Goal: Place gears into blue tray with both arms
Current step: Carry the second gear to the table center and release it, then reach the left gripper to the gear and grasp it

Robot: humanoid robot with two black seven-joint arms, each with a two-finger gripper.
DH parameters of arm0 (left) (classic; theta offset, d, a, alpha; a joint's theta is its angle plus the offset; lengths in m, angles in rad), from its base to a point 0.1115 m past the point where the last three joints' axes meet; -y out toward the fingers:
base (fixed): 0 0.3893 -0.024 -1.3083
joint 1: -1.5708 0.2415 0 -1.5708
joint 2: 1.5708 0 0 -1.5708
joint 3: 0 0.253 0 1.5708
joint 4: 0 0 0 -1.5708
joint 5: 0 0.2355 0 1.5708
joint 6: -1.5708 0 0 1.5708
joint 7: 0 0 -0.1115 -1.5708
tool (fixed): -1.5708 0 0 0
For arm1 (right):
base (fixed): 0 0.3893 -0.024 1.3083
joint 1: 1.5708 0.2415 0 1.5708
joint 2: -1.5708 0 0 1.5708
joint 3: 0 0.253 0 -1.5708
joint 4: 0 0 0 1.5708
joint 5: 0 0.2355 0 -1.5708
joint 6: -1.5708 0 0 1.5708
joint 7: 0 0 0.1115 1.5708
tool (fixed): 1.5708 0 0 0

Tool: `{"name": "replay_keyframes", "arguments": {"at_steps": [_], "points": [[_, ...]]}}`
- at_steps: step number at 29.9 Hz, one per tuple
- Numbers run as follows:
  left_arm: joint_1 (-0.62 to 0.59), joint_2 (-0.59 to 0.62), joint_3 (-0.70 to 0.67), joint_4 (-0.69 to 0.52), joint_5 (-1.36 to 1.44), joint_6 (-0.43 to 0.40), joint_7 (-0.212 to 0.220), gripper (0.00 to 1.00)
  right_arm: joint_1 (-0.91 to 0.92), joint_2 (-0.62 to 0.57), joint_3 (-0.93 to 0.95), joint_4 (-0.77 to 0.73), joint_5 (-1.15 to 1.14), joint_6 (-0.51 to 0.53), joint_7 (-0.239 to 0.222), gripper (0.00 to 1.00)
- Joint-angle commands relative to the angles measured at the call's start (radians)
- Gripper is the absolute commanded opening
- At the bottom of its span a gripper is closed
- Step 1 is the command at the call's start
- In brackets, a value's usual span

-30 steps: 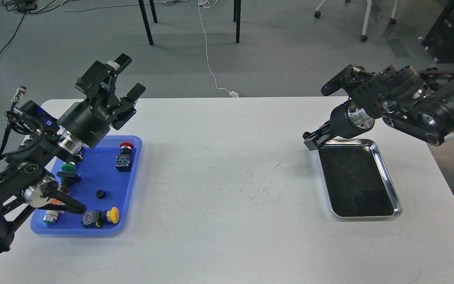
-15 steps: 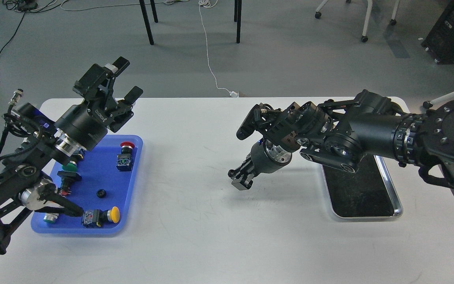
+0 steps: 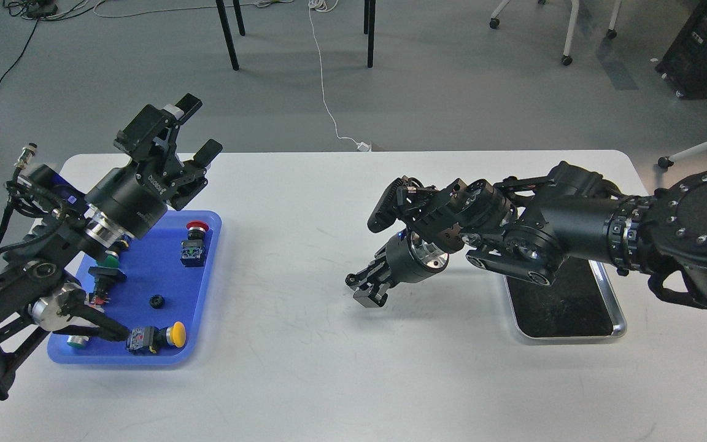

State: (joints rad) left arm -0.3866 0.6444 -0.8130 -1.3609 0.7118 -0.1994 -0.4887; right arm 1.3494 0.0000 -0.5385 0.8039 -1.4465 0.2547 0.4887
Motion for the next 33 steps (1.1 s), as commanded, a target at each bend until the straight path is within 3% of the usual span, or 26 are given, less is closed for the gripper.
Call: {"name": "replay_keyframes", "arguments": {"at_steps": [1,9,17,23,29,33], "points": [[0.000,0.000,0.000,0.000,0.000,0.000,0.000,0.98,-0.004,0.000,0.000,0.001,0.000,0.000,0.000,0.33],[0.002,0.000,0.000,0.000,0.000,0.000,0.000,0.98,-0.004,0.000,0.000,0.000,0.002,0.000,0.000,0.55],[0.000,0.008,0.000,-0.001,0.000,0.000,0.000,0.98,0.049,0.000,0.028,0.005,0.136,0.001,0.000,0.95],[0.000,0.018,0.006,-0.009,0.011,-0.018,0.000,0.98,0.027,-0.213,0.214,0.078,0.421,0.001,0.000,0.96],[-0.006,0.012,0.017,-0.040,0.196,-0.028,0.000,0.98,-0.234,-0.460,0.492,0.139,0.831,0.001,0.000,0.96],[-0.021,0.012,0.073,-0.056,0.516,-0.043,0.000,0.98,-0.499,-0.593,0.788,0.182,1.027,0.012,0.000,0.96]]}}
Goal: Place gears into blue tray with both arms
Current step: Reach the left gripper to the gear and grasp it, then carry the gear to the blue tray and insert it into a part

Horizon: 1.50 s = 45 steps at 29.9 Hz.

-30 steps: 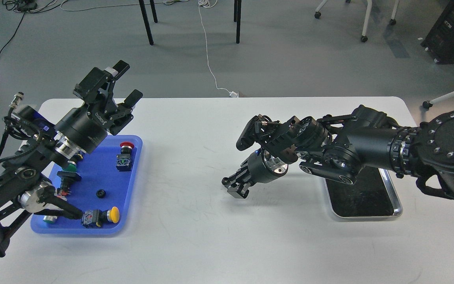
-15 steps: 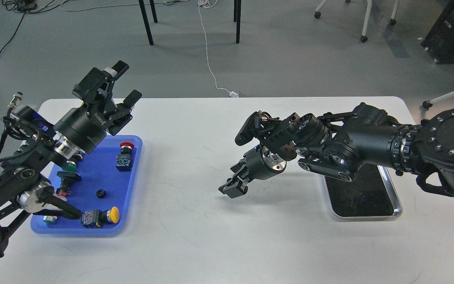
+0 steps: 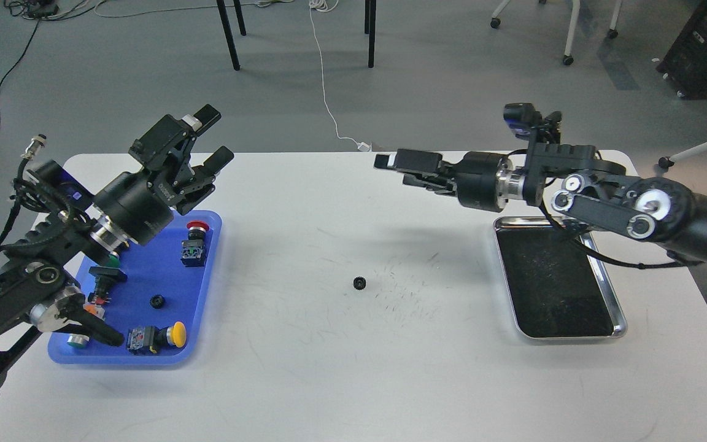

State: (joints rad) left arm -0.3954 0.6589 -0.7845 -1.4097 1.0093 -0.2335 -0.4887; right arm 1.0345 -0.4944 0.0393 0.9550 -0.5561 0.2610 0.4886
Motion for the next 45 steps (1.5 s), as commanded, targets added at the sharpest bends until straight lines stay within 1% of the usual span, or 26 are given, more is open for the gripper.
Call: {"name": "replay_keyframes", "arguments": {"at_steps": [1,4,7,11,16,22,27,30,31,33,34,39,40,44,45], "points": [[-0.025,-0.002,0.060,-0.008,0.309,-0.009,0.000,0.98,-0.245,-0.124,0.278,0.042,0.171,0.009,0.000,0.96],[-0.088,-0.019,0.134,0.009,0.638,-0.001,0.000,0.98,-0.440,-0.157,0.471,0.071,0.267,0.011,0.000,0.96],[-0.172,-0.099,0.234,0.060,0.929,0.013,0.000,0.98,-0.583,-0.159,0.618,0.085,0.300,0.009,0.000,0.96],[-0.253,-0.183,0.332,0.159,1.172,0.034,0.000,0.97,-0.671,-0.159,0.689,0.091,0.301,0.011,0.000,0.96],[-0.362,-0.297,0.481,0.293,1.172,0.065,0.000,0.96,-0.692,-0.159,0.694,0.091,0.301,0.009,0.000,0.96],[-0.450,-0.424,0.563,0.452,1.172,0.088,0.000,0.96,-0.692,-0.153,0.695,0.091,0.300,0.007,0.000,0.96],[-0.484,-0.476,0.622,0.520,1.172,0.091,0.000,0.93,-0.692,-0.151,0.695,0.091,0.300,0.007,0.000,0.96],[-0.484,-0.493,0.642,0.557,1.172,0.091,0.000,0.85,-0.692,-0.154,0.695,0.091,0.300,0.007,0.000,0.96],[-0.484,-0.502,0.646,0.570,1.172,0.091,0.000,0.80,-0.692,-0.156,0.695,0.091,0.300,0.007,0.000,0.96],[-0.484,-0.516,0.648,0.592,1.172,0.092,0.000,0.66,-0.691,-0.156,0.695,0.091,0.300,0.007,0.000,0.96],[-0.484,-0.522,0.648,0.604,1.172,0.094,0.000,0.62,-0.691,-0.156,0.695,0.091,0.300,0.007,0.000,0.96],[-0.481,-0.527,0.653,0.627,1.172,0.094,0.000,0.61,-0.691,-0.156,0.695,0.093,0.300,0.007,0.000,0.96],[-0.481,-0.526,0.653,0.632,1.172,0.094,0.000,0.60,-0.691,-0.156,0.695,0.093,0.300,0.007,0.000,0.96],[-0.474,-0.521,0.653,0.641,1.172,0.094,0.000,0.46,-0.691,-0.158,0.694,0.093,0.300,0.009,0.000,0.96],[-0.474,-0.518,0.653,0.641,1.172,0.094,0.000,0.41,-0.692,-0.156,0.692,0.093,0.300,0.009,0.000,0.96]]}}
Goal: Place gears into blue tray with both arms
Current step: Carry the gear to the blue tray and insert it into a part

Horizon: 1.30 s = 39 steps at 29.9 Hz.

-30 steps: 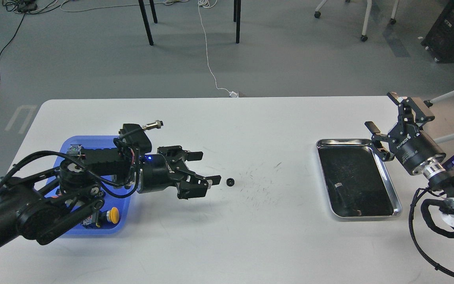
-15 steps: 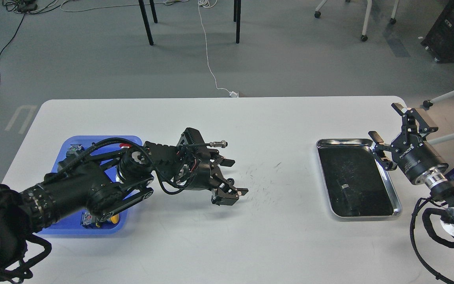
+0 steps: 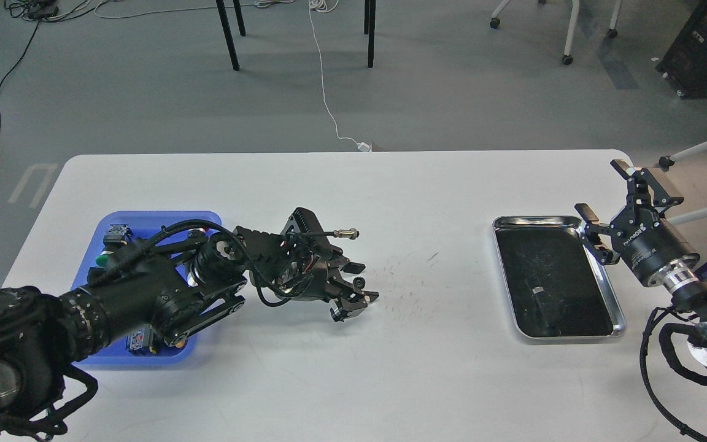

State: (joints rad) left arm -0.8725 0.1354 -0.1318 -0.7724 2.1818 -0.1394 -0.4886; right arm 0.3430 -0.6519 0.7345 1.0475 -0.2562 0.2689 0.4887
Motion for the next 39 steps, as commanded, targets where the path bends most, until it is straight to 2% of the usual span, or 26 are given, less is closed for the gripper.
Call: {"name": "replay_keyframes", "arguments": {"at_steps": [1,4,8,13,18,21,27,29,33,39], "points": [[0.004,0.007,0.000,0.004,0.000,0.000,0.000,0.32,0.001,0.002,-0.004,0.000,0.000,0.001,0.000,0.96],[0.006,0.012,0.000,0.004,0.000,0.001,0.000,0.18,0.001,0.005,-0.004,0.005,-0.002,0.001,0.000,0.96],[0.007,0.016,-0.002,0.001,0.000,0.035,0.000,0.12,0.001,0.006,-0.009,0.006,-0.002,0.001,0.000,0.96],[-0.008,0.101,-0.015,-0.080,0.000,0.044,0.000,0.11,0.007,0.008,-0.010,0.006,-0.002,0.001,0.000,0.96],[-0.069,0.301,-0.018,-0.251,-0.013,0.032,0.000,0.12,0.013,0.011,-0.014,0.006,-0.003,0.001,0.000,0.96],[-0.075,0.465,-0.015,-0.310,-0.149,0.026,0.000,0.12,0.014,0.012,-0.015,0.006,-0.005,0.001,0.000,0.96],[-0.053,0.702,0.000,-0.295,-0.204,0.029,0.000,0.12,0.018,0.014,-0.015,0.008,-0.009,0.003,0.000,0.96],[0.001,0.760,0.000,-0.294,-0.204,0.031,0.000,0.13,0.019,0.017,-0.015,0.008,-0.009,0.001,0.000,0.96],[0.078,0.816,-0.002,-0.294,-0.204,0.035,0.000,0.13,0.019,0.017,-0.014,0.009,-0.009,0.001,0.000,0.96],[0.148,0.813,-0.002,-0.294,-0.200,0.070,0.000,0.15,0.019,0.018,-0.014,0.011,-0.009,0.001,0.000,0.96]]}}
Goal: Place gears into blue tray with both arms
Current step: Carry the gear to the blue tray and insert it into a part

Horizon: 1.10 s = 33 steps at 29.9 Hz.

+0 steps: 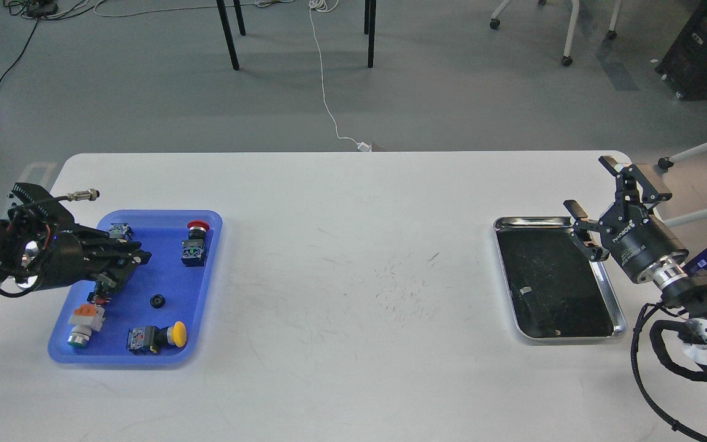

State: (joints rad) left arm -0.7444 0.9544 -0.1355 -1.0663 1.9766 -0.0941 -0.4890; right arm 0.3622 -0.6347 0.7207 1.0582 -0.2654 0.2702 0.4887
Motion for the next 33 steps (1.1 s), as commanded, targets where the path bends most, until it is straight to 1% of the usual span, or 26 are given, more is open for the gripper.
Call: {"name": "replay_keyframes", "arguments": {"at_steps": [1,7,10,15,16,17,18,20,21,25,27,30,32,33], "points": [[0.022,-0.008,0.004,0.000,0.005,0.030,0.000,0.16,0.000,0.001,0.000,0.000,0.000,0.000,0.000,0.96],[0.026,-0.036,0.001,0.009,0.007,0.033,0.000,0.18,0.000,0.001,0.002,0.000,0.000,0.000,0.000,0.96],[0.026,-0.057,0.001,0.028,0.007,0.033,0.000,0.24,0.000,0.001,0.003,0.000,0.000,0.000,0.000,0.96],[0.026,-0.097,0.002,0.078,0.005,0.033,0.000,0.27,0.000,0.000,0.003,0.000,0.000,0.000,0.000,0.96],[0.026,-0.098,0.002,0.083,0.005,0.033,0.000,0.30,0.000,0.000,0.005,0.002,0.000,0.000,0.000,0.96],[0.026,-0.098,0.002,0.088,0.005,0.033,0.000,0.37,0.000,0.000,0.005,0.002,0.000,0.000,0.000,0.96],[0.026,-0.098,0.002,0.086,0.001,0.033,0.000,0.47,0.000,-0.002,0.005,0.002,0.000,0.000,0.000,0.96],[0.025,-0.097,-0.003,0.086,0.001,0.036,0.000,0.72,0.000,-0.003,0.005,0.002,0.000,0.000,0.000,0.96],[0.025,-0.092,-0.009,0.086,-0.001,0.037,0.000,0.81,0.000,-0.003,0.005,0.002,0.002,0.000,0.000,0.96],[0.011,-0.079,-0.032,0.079,-0.011,0.037,0.000,0.87,0.000,-0.003,0.009,0.002,0.002,0.000,0.000,0.96],[0.004,-0.059,-0.090,0.065,-0.074,0.037,0.000,0.87,0.001,-0.002,0.013,0.002,0.002,0.000,0.000,0.96],[-0.006,-0.057,-0.205,-0.007,-0.284,0.019,0.000,0.88,0.001,-0.003,0.013,0.002,0.002,0.000,0.000,0.96],[-0.004,-0.063,-0.248,-0.061,-0.477,0.002,0.000,0.89,0.001,-0.002,0.013,0.000,0.002,-0.002,0.000,0.96],[-0.004,-0.074,-0.262,-0.088,-0.598,-0.006,0.000,0.92,0.006,0.000,0.011,0.000,0.002,-0.006,0.000,0.97]]}}
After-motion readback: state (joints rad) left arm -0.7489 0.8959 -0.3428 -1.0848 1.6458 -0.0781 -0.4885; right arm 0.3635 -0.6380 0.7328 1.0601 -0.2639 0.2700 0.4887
